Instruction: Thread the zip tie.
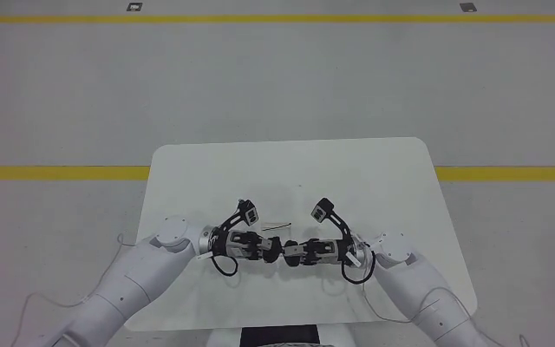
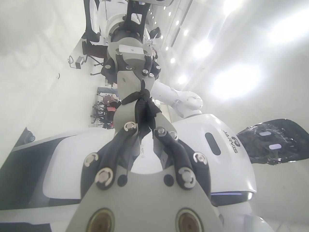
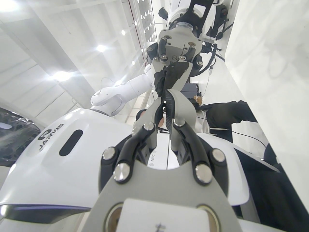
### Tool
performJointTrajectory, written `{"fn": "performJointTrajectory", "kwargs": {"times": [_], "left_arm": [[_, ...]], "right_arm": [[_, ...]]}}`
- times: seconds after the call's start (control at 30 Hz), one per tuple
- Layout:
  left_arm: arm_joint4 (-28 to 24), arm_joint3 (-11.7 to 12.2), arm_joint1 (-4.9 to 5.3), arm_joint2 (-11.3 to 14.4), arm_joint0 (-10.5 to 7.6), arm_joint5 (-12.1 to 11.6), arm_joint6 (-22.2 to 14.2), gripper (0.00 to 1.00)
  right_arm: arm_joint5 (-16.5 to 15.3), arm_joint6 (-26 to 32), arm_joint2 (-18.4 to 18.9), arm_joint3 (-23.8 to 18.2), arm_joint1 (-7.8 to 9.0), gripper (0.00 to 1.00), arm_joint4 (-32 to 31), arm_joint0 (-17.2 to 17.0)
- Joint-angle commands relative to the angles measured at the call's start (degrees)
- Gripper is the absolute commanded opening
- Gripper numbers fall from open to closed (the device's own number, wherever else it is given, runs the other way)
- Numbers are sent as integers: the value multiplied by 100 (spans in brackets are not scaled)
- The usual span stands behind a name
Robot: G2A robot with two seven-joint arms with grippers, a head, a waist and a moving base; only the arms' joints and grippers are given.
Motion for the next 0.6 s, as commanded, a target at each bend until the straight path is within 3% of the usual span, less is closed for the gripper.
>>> {"fn": "performJointTrajectory", "kwargs": {"times": [0.0, 0.33, 0.5, 0.57], "left_arm": [[0, -9, 9, -27, 14, -5, -13, 0], [-4, -56, 36, -125, 70, -19, -13, 0], [-69, -37, 42, -208, 95, -129, 78, 0], [-88, -155, 39, -231, 81, -216, 68, 0]], "right_arm": [[-22, 1, 42, -4, 9, 100, 41, -22], [-126, -10, 321, -5, 75, 100, 189, -170], [-262, -284, 526, -120, 83, 100, 248, -274], [-262, -284, 526, -120, 83, 100, 248, -274]]}}
